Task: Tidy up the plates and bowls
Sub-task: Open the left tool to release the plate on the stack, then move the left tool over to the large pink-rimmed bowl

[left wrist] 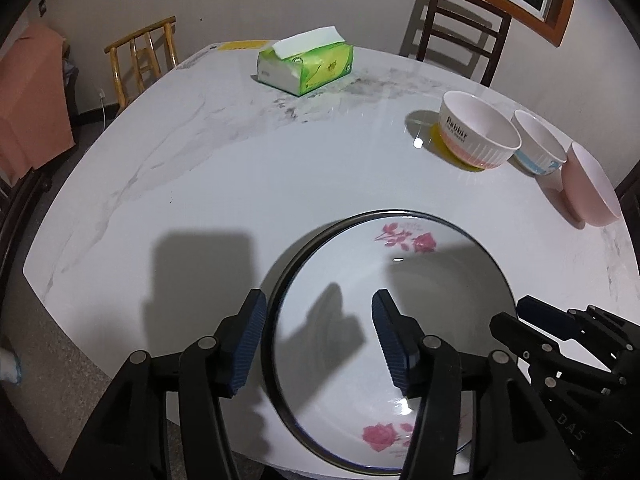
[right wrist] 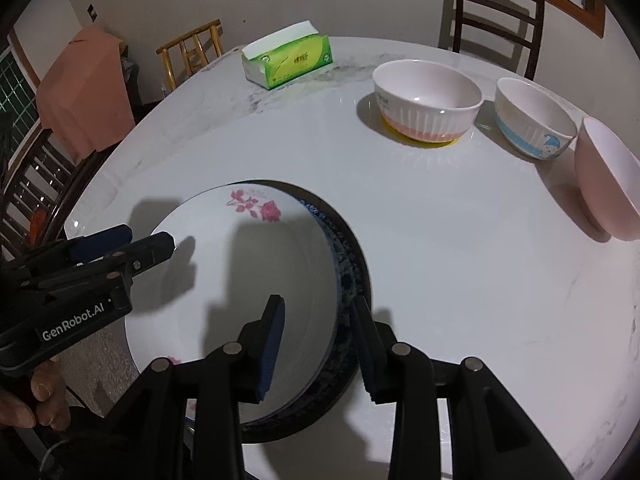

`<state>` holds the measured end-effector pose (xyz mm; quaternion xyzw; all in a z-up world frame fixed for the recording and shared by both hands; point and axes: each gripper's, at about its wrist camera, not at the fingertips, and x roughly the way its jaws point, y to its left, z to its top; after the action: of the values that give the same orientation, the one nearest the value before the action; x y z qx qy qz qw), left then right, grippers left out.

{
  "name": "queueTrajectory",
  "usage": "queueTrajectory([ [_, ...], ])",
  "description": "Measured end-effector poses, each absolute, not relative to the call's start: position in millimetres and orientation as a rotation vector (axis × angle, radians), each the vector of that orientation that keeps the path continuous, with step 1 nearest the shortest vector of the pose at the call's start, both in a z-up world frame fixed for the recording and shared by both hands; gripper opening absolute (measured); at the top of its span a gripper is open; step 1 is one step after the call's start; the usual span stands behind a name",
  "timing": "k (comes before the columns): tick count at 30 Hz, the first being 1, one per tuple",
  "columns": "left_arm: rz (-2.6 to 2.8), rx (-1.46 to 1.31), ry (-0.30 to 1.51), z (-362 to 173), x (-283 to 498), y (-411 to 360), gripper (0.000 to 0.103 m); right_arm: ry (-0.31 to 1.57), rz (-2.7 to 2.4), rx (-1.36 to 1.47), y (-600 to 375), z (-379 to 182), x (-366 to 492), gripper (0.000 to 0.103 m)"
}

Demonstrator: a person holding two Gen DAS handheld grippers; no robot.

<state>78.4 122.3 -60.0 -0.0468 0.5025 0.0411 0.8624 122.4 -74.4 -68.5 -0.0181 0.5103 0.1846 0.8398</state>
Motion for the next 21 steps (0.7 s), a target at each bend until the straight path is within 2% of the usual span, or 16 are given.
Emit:
queueTrajectory([
  [10, -0.002, -0.045, 1.055, -57, 87, 72, 0.052, 1.022, 0.268, -0.054, -120, -54, 116, 0.034],
  [21, -0.104, 0.007, 1.045, -50, 108, 6, 0.052, 1.034, 0.144, 0.110, -212, -47, 120, 0.034],
])
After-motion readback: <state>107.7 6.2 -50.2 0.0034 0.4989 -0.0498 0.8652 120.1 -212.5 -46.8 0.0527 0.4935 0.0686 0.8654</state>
